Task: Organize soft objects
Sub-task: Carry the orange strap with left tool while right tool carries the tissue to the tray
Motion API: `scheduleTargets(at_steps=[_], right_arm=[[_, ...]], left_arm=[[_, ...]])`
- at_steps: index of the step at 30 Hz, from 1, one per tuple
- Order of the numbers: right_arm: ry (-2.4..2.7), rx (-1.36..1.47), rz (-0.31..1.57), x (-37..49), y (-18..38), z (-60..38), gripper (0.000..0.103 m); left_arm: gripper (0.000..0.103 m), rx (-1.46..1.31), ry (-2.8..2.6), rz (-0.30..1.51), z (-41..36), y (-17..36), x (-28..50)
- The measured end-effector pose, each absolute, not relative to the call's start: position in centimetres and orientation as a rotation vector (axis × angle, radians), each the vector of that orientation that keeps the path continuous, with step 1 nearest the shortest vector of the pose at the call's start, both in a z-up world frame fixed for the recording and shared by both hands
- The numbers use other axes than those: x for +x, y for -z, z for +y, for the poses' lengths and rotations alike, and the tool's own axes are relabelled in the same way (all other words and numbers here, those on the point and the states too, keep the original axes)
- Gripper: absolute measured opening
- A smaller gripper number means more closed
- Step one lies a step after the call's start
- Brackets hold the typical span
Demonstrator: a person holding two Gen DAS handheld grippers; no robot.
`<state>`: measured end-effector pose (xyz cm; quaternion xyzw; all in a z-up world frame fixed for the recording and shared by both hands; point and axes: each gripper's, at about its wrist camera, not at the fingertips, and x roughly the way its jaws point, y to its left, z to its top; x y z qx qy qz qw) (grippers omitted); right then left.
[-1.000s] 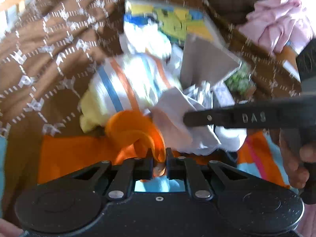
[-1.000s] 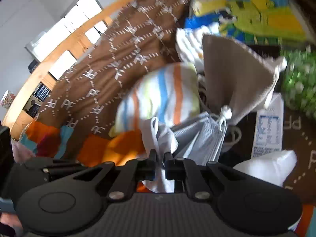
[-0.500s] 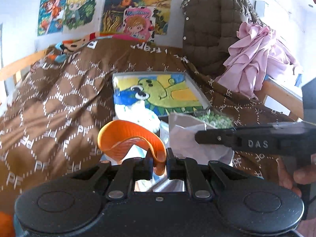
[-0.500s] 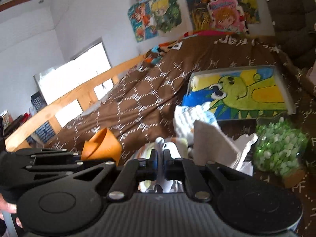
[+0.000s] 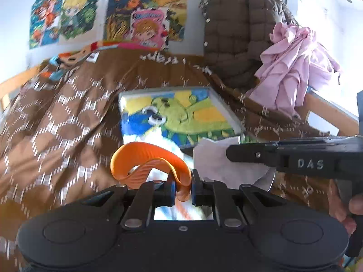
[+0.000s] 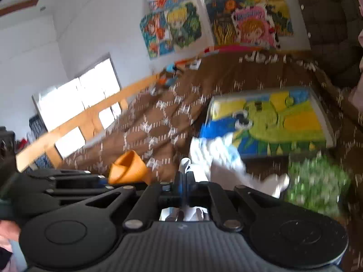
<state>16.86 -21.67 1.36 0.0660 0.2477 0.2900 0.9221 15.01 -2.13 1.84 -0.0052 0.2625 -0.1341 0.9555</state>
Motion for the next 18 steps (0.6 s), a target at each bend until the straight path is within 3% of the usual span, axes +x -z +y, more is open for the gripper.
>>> scheduleTargets(at_steps=[9, 18], right_arm=[[-0.529, 0.321, 0.419, 29.6, -2.6, -23.9, 0.004], [-0.386, 0.490, 0.523, 41.8, 3.0, -27.5, 0.004]], left_arm=[[0.013, 0.027, 0.283, 0.446, -3.0, -2.5, 28.9], [0.013, 0.028, 0.277, 0.536, -5.6, 1.6, 43.0]])
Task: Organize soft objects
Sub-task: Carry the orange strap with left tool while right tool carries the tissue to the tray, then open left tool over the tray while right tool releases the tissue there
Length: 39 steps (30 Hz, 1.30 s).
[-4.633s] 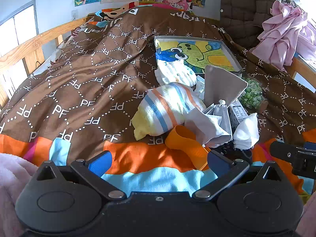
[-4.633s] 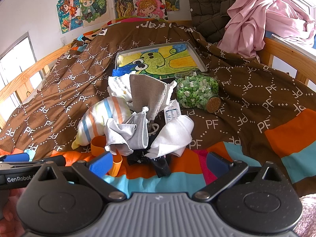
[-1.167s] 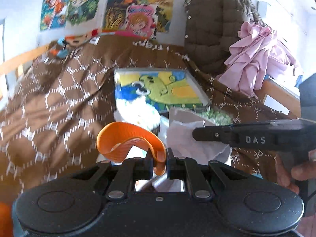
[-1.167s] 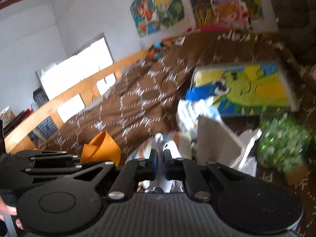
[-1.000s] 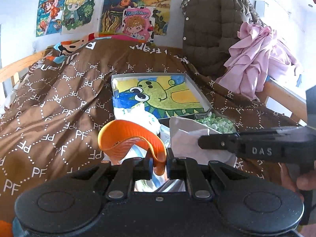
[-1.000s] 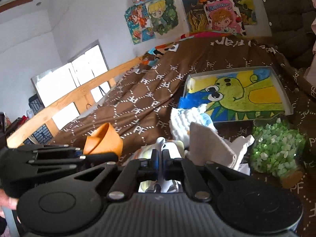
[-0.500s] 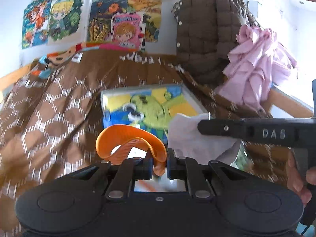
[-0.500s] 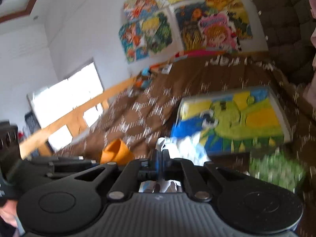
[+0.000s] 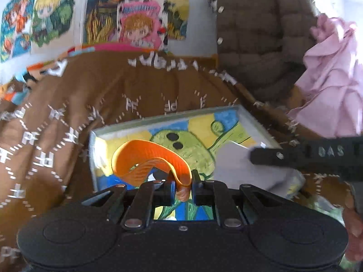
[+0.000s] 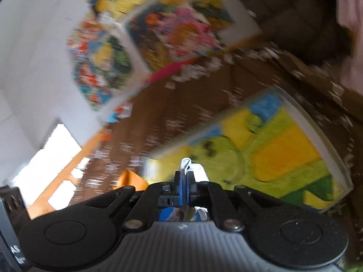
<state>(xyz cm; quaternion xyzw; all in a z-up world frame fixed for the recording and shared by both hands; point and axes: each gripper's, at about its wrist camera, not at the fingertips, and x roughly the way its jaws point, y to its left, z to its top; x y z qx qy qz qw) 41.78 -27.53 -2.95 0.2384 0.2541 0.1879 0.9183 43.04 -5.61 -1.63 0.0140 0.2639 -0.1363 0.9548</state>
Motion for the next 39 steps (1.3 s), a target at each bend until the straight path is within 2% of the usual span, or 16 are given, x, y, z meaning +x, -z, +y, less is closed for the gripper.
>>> scheduleTargets(at_steps=[7, 13, 14, 15, 18, 21, 26, 28, 30, 32, 35, 39], right_arm=[[-0.282, 0.583, 0.614, 44.4, 7.1, -30.3, 0.005], [-0.229, 0.600, 0.661, 44.5, 7.8, -30.9, 0.028], [-0.219, 0.589, 0.664, 44.6, 7.7, -30.8, 0.040], [-0.214, 0.578, 0.665, 44.5, 7.7, -30.8, 0.048], [-0.203, 0.567, 0.664, 44.1, 7.3, -31.0, 0.057], [-0.196, 0.576, 0.666, 43.7, 6.8, -31.3, 0.068], [-0.189, 0.559, 0.650, 42.4, 4.9, -31.8, 0.080], [-0.185, 0.545, 0.628, 41.4, 3.3, -32.0, 0.084], [-0.184, 0.531, 0.587, 40.2, 1.4, -32.2, 0.090], [-0.196, 0.533, 0.529, 38.4, -0.8, -32.4, 0.094], [-0.213, 0.513, 0.458, 35.6, -4.0, -32.4, 0.102], [-0.216, 0.427, 0.361, 30.8, -7.8, -31.8, 0.103]], left_arm=[[0.014, -0.024, 0.265, 0.663, -7.4, 5.9, 47.4], [0.018, 0.027, 0.284, 0.742, -8.9, 7.4, 47.1], [0.019, 0.036, 0.282, 0.750, -9.1, 7.4, 47.0], [0.021, 0.041, 0.278, 0.759, -9.2, 7.5, 46.9], [0.024, 0.030, 0.271, 0.777, -9.2, 7.3, 46.7], [0.037, 0.009, 0.274, 0.789, -9.0, 6.5, 46.3], [0.046, -0.010, 0.259, 0.763, -8.5, 3.9, 44.6], [0.051, -0.019, 0.250, 0.729, -8.1, 2.2, 43.4], [0.062, -0.029, 0.243, 0.682, -7.7, 0.2, 41.9], [0.069, -0.042, 0.232, 0.625, -7.1, -2.1, 40.0], [0.074, -0.065, 0.232, 0.553, -6.1, -5.6, 37.0], [0.082, -0.089, 0.229, 0.465, -5.1, -9.3, 32.3]])
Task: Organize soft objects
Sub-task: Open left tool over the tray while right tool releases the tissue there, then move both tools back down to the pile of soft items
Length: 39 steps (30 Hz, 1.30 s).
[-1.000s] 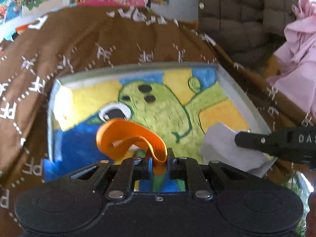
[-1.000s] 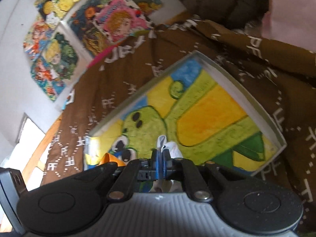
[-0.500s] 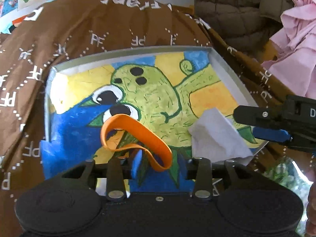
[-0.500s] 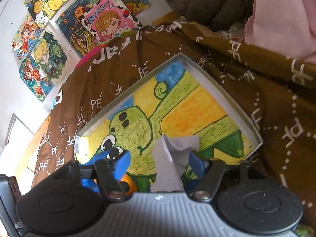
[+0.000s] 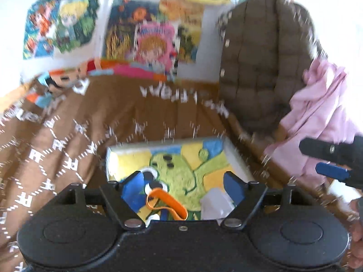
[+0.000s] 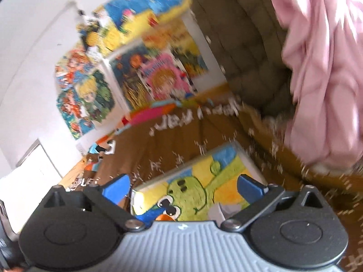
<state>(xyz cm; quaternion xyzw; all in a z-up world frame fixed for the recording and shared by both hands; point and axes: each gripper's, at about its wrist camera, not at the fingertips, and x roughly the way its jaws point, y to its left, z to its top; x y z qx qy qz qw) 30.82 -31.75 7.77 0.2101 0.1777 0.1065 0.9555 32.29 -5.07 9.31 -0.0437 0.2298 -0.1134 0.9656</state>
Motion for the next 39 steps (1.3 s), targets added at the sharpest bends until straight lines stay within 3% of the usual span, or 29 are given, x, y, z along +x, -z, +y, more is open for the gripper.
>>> scheduleTargets(at_steps=[8, 20, 30, 39], right_arm=[[-0.110, 0.234, 0.254, 21.2, -11.4, -28.8, 0.103], [-0.009, -0.045, 0.140, 8.5, -8.8, -22.1, 0.103], [0.014, -0.064, 0.148, 3.7, -5.4, -21.0, 0.103], [-0.036, -0.041, 0.363, 4.8, -3.0, -21.6, 0.103]], left_arm=[[0.094, -0.084, 0.224, 0.308, -3.8, -13.3, 21.9], [0.102, -0.112, 0.203, 0.238, -2.4, -10.4, 9.9], [0.102, -0.083, 0.224, 0.284, -1.8, -6.5, 5.9], [0.102, -0.145, 0.190, 0.459, 0.4, -3.1, 6.6]])
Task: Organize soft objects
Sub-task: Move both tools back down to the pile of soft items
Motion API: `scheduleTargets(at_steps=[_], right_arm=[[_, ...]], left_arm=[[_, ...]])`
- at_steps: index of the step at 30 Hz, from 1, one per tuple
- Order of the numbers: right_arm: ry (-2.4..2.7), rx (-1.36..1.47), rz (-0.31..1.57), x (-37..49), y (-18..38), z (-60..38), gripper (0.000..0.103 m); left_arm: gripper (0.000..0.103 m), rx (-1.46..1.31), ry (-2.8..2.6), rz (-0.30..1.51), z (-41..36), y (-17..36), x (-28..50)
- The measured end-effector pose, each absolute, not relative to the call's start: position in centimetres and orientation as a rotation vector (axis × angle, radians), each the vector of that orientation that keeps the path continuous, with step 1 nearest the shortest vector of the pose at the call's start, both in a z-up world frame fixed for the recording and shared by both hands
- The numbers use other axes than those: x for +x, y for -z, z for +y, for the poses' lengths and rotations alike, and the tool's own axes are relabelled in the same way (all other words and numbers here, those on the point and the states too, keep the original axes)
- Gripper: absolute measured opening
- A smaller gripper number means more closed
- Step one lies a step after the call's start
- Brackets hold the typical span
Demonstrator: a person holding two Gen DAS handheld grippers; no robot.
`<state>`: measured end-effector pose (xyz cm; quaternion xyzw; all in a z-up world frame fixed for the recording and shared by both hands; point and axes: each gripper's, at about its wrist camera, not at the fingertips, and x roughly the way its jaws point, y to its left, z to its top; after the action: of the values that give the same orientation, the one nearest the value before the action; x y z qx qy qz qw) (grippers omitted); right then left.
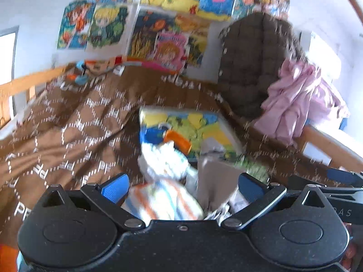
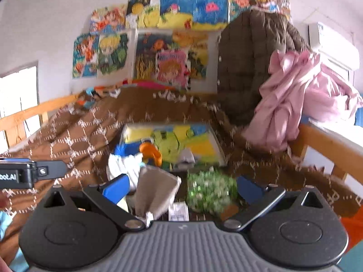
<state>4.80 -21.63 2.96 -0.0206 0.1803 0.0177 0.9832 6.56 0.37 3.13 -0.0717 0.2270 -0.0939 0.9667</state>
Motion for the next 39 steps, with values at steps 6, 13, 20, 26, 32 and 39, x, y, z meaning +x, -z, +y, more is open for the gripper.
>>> scheduleTargets(at_steps=[6, 13, 20, 26, 32, 39], right_arm=[[-0.034, -0.019, 0.505, 6.3, -1.3, -22.3, 0.103], [-0.035, 0.062, 0.602, 8.1, -0.7, -24.2, 0.103], [-0.146, 0.146, 0.799, 11.8, 0.8, -26.2, 0.103], [-0.199, 0.356, 1.029, 14.9, 4.4, -28.4, 0.103], [-0.189, 0.390, 1.055, 16.0, 5.4, -28.3, 0.103], [-0.178, 0.439, 1.125, 17.8, 7.2, -28.1, 0.102]], left_arm=[[0.102, -0.109, 0.217, 0.626, -0.2, -0.7, 8.1], [0.102, -0.115, 0.230, 0.748, -0.4, 0.7, 9.3], [0.102, -0.211, 0.306, 0.918, -0.7, 2.9, 10.9], [0.102, -0.288, 0.290, 1.032, -1.2, 5.6, 12.9], [0.102, -0.235, 0.371, 1.061, -3.4, 6.9, 13.2], [0.102, -0.051, 0.512, 1.000, -8.4, 8.5, 12.9]])
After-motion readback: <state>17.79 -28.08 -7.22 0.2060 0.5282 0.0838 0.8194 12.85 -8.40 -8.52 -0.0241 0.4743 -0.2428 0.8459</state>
